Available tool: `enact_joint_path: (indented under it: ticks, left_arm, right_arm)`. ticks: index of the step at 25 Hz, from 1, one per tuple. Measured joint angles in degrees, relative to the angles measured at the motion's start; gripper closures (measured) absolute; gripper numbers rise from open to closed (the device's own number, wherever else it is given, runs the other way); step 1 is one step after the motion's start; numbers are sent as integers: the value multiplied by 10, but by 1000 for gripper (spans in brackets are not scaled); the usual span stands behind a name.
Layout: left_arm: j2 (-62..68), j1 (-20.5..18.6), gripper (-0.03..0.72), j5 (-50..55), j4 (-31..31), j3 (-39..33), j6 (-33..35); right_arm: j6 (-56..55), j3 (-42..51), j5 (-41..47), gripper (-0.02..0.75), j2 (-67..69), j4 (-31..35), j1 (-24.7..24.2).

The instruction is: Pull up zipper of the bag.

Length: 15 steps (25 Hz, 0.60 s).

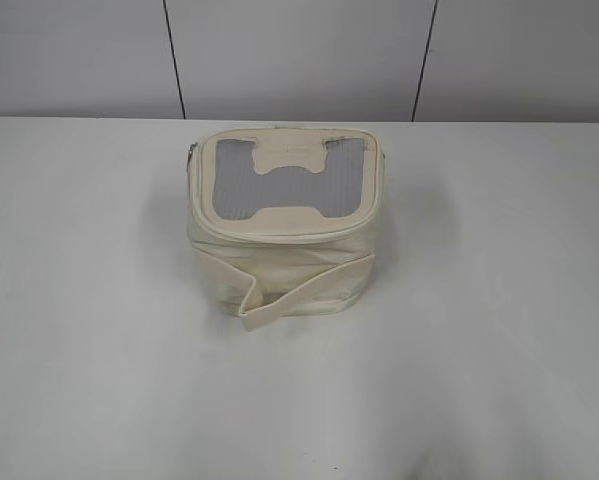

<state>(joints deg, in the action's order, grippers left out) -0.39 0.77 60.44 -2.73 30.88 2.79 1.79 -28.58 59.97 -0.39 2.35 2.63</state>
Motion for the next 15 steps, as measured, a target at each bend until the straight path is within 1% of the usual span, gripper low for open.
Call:
enact_joint_path:
  ticks: [15]
  left_arm:
    - [0,0,458,0,0,0,0]
  right_arm:
    - [0,0,-1,242,0,0,0]
